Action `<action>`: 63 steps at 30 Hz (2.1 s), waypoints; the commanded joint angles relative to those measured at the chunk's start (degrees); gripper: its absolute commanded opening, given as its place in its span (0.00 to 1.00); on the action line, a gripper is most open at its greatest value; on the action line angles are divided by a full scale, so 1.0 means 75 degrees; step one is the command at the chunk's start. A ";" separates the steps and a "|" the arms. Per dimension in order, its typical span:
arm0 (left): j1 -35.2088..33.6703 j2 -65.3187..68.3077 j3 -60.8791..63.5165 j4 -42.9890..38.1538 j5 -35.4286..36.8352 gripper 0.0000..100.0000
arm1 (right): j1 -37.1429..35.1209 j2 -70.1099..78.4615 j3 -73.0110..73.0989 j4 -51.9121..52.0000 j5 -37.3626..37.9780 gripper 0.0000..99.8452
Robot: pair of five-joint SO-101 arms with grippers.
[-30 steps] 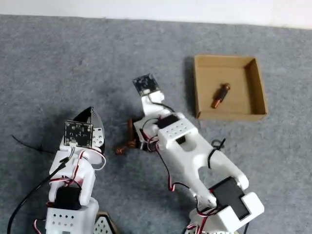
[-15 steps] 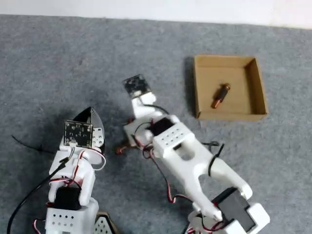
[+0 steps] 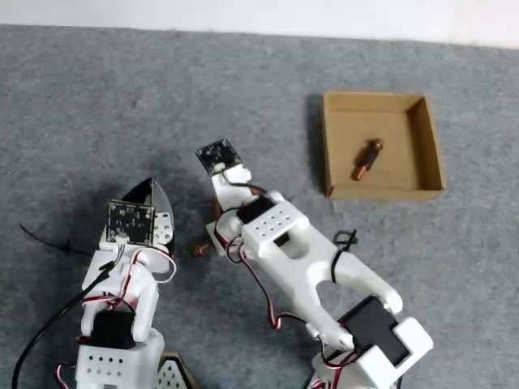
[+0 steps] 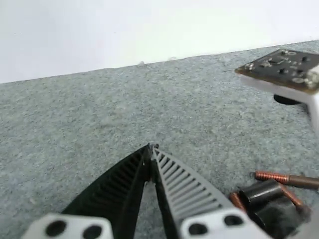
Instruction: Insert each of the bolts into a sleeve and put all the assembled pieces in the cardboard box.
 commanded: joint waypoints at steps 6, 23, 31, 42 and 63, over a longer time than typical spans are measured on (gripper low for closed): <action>-0.0076 -0.0111 -0.0217 -0.0152 0.0012 0.01 | -0.0053 0.0006 -0.0346 0.0229 -0.0668 0.17; -0.0076 -0.0111 -0.0205 -0.0152 0.0012 0.01 | -0.0158 0.1471 -0.1061 0.0440 -0.0703 0.17; -0.0076 -0.0111 -0.0193 -0.0152 0.0000 0.01 | -0.0205 0.1670 -0.1752 0.1366 -0.0703 0.08; -0.0076 -0.0064 -0.0158 -0.0305 0.0000 0.01 | -0.0240 0.1682 -0.1752 0.1424 -0.0234 0.05; -0.0076 -0.0100 -0.0158 -0.0305 0.0000 0.01 | -0.0451 0.1694 -0.1752 0.2280 0.0727 0.12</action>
